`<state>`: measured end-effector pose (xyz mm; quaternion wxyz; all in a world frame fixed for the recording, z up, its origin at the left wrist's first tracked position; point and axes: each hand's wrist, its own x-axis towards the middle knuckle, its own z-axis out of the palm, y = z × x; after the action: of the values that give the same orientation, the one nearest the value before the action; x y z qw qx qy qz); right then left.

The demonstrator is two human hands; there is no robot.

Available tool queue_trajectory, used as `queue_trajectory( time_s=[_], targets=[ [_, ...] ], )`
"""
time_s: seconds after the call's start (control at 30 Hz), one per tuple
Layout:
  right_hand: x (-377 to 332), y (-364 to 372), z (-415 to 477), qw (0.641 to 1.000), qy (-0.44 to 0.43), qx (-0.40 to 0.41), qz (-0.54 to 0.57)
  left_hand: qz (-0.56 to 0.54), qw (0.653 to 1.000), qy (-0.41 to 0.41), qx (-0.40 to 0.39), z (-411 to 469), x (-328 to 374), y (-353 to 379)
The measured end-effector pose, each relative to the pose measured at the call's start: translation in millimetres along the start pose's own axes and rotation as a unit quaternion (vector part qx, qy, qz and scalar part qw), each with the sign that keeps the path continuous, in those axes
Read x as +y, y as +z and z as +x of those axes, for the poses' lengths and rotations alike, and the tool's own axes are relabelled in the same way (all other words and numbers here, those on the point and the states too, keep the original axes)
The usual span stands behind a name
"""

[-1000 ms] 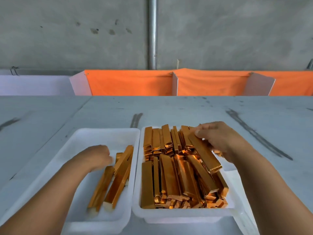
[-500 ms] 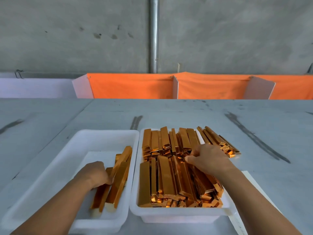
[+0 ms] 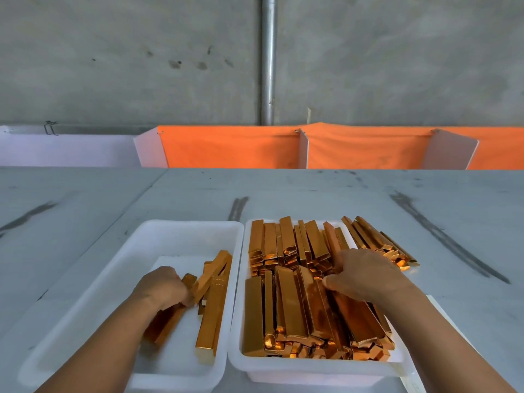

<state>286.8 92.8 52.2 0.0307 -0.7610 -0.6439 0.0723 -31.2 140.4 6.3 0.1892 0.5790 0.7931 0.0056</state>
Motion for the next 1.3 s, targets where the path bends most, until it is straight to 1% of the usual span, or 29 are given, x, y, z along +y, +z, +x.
queue_trajectory(
  time_s=[0.07,0.1,0.13,0.17,0.2,0.27,0.33,0.37,0.4,0.43,0.5,0.57,0.6,0.63,0.73,0.8,0.87,0.9,0.97,1.0,1.07,1.13,1.23,1.3],
  targets=[
    [-3,-5,-1,1.0,-0.005,0.015,0.002,0.022,0.999,0.01,0.038,-1,-2,-1],
    [-4,-7,-2,1.0,-0.01,0.022,0.003,0.004,0.998,0.014,0.059,1,-3,0],
    [-7,-10,-3,0.999,-0.015,0.029,0.005,-0.047,0.996,0.013,0.079,3,-4,0],
    [-9,-13,-4,0.999,-0.02,0.036,0.008,-0.128,0.987,0.011,0.093,5,-5,-2],
    [-12,-16,-6,0.999,-0.027,0.041,0.015,-0.221,0.97,0.011,0.102,6,-6,-5],
    [-18,-23,-9,0.996,-0.051,0.046,0.054,-0.405,0.91,0.018,0.088,1,-5,-17],
    [-25,-28,-13,0.985,-0.086,0.038,0.147,-0.549,0.835,0.036,0.019,-10,3,-29],
    [-30,-30,-15,0.973,-0.104,0.03,0.206,-0.605,0.794,0.047,-0.024,-15,8,-34],
    [-37,-32,-16,0.957,-0.122,0.018,0.263,-0.648,0.757,0.058,-0.061,-21,15,-40],
    [-43,-33,-17,0.939,-0.136,0.005,0.317,-0.674,0.73,0.07,-0.09,-27,23,-45],
    [-56,-33,-16,0.901,-0.159,-0.021,0.403,-0.704,0.691,0.08,-0.142,-37,38,-52],
    [-66,-32,-13,0.878,-0.188,-0.038,0.439,-0.714,0.664,0.066,-0.214,-43,51,-55],
    [-70,-32,-11,0.873,-0.206,-0.039,0.44,-0.704,0.66,0.061,-0.253,-46,57,-56],
    [-73,-33,-9,0.87,-0.224,-0.04,0.437,-0.685,0.666,0.062,-0.289,-48,63,-55],
    [-79,-31,-2,0.858,-0.254,-0.066,0.441,-0.624,0.694,0.068,-0.352,-52,76,-49],
    [-79,-29,3,0.851,-0.246,-0.084,0.457,-0.607,0.696,0.076,-0.377,-51,81,-47],
    [-77,-26,8,0.841,-0.235,-0.086,0.479,-0.599,0.686,0.077,-0.405,-44,78,-50],
    [-75,-26,11,0.838,-0.23,-0.083,0.488,-0.585,0.689,0.086,-0.419,-40,75,-52],
    [-73,-24,17,0.833,-0.222,-0.08,0.501,-0.533,0.706,0.129,-0.448,-29,66,-54],
    [-72,-24,18,0.831,-0.22,-0.079,0.504,-0.51,0.707,0.153,-0.466,-27,62,-55],
    [-73,-23,24,0.825,-0.221,-0.072,0.515,-0.481,0.698,0.187,-0.497,-22,58,-53],
    [-76,-21,30,0.808,-0.216,-0.062,0.545,-0.48,0.693,0.203,-0.498,-19,56,-50],
    [-78,-17,37,0.769,-0.186,-0.061,0.608,-0.524,0.667,0.197,-0.492,-12,56,-43],
    [-77,-13,40,0.76,-0.172,-0.064,0.624,-0.544,0.658,0.191,-0.485,-9,56,-39]
  ],
)
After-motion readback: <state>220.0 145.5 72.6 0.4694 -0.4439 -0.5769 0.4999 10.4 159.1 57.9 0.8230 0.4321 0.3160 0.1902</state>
